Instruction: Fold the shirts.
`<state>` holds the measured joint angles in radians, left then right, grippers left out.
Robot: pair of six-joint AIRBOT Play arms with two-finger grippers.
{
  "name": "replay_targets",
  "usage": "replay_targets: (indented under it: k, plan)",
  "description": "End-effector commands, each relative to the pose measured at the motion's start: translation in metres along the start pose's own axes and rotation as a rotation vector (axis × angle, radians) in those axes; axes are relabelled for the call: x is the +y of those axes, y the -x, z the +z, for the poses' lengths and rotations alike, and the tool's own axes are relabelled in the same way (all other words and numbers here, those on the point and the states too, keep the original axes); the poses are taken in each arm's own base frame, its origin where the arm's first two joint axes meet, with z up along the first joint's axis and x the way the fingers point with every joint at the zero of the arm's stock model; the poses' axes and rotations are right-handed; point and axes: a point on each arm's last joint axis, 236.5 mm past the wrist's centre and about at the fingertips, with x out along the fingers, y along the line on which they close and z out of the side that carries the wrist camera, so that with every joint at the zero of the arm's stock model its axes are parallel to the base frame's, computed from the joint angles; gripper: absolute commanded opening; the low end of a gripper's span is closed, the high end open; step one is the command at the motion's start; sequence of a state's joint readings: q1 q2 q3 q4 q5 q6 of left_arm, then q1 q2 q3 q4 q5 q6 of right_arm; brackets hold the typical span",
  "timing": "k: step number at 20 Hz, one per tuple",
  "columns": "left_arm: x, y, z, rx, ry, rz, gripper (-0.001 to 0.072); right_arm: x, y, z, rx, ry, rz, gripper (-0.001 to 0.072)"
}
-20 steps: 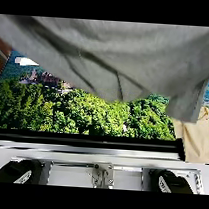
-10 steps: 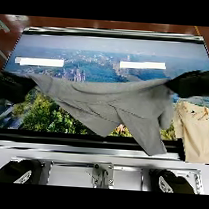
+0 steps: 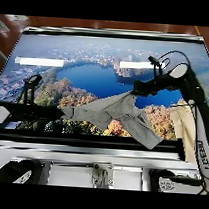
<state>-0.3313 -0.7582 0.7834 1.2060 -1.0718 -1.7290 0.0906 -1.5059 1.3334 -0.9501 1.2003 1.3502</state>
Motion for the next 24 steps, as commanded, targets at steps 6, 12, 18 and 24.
replay_targets:
  k: [6, 12, 18, 24]
  plan:
    - [-0.009, -0.028, 0.005, -0.024, 0.124, -0.088, 0.0040, -0.091, 0.073, -0.063, 0.310, 0.015, -0.275, 0.0584]
    - [-0.017, -0.028, 0.001, -0.013, 0.112, -0.104, 0.0040, -0.155, 0.118, -0.157, 0.260, -0.421, -0.208, 0.0589]
    - [-0.018, -0.029, 0.000, -0.012, 0.110, -0.106, 0.0040, -0.184, 0.075, -0.228, 0.347, -0.484, -0.226, 0.0671]
    - [-0.018, -0.029, 0.001, -0.016, 0.112, -0.107, 0.0040, -0.196, 0.046, -0.234, 0.275, -0.517, -0.236, 0.0671]
